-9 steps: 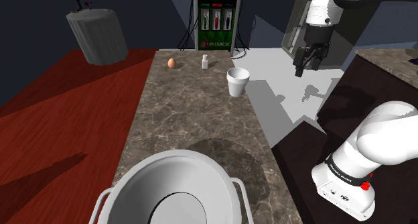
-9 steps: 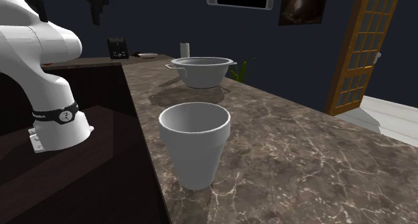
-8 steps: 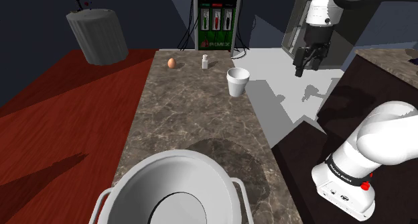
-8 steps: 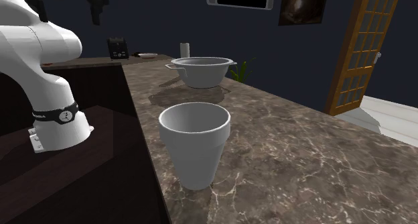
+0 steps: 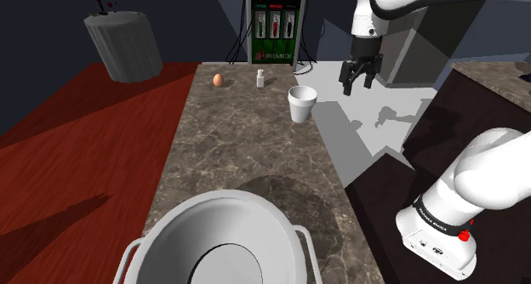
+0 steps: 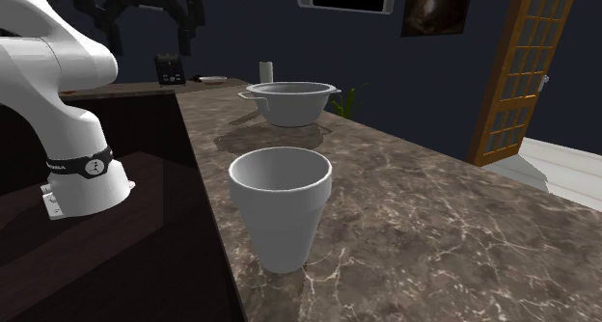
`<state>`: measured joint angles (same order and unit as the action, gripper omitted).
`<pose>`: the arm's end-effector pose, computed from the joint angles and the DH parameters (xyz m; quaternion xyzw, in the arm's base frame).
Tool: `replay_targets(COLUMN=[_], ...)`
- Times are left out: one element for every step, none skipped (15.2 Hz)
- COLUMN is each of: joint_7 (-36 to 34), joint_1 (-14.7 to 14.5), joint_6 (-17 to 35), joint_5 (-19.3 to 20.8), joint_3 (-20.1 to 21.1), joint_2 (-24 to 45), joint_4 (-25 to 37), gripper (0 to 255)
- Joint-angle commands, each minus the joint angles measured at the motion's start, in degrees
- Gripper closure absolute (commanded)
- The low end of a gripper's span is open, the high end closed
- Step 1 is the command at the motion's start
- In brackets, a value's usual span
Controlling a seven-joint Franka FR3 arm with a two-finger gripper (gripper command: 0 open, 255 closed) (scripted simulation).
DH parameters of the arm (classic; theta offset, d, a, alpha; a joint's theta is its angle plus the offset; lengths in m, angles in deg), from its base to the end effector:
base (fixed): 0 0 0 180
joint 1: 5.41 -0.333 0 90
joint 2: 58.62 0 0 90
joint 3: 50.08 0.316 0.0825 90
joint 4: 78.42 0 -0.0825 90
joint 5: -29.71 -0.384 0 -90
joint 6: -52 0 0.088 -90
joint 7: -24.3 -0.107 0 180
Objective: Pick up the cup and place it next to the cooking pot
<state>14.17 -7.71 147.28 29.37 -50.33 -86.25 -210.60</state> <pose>0.3883 0.0143 0.5148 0.9942 -0.0704 -0.0808 0.0047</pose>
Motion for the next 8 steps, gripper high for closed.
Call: replay_targets(joint_7=[-0.1, -0.3, -0.5, -0.7, -0.9, -1.0, -1.2, -1.4], joint_1=[-0.1, -0.2, -0.3, -0.3, -0.4, -0.5, -0.6, -0.6], joint_6=[2.2, 3.0, 3.7, 4.4, 5.0, 5.5, 5.9, 6.3], joint_5=[-0.1, -0.1, -0.2, -0.2, -0.2, -0.3, -0.3, -0.3], joint_3=[0.1, 0.3, 0.4, 0.5, 0.6, 0.7, 0.9, 1.0], joint_2=[4.8, 7.2, 9.5, 11.8, 14.2, 16.5, 18.8, 21.2], joint_4=[2.4, 3.9, 5.4, 7.0, 8.6, 10.3, 12.1, 14.0], gripper=[0, 0, 0, 0, 0, 0, 0, 0])
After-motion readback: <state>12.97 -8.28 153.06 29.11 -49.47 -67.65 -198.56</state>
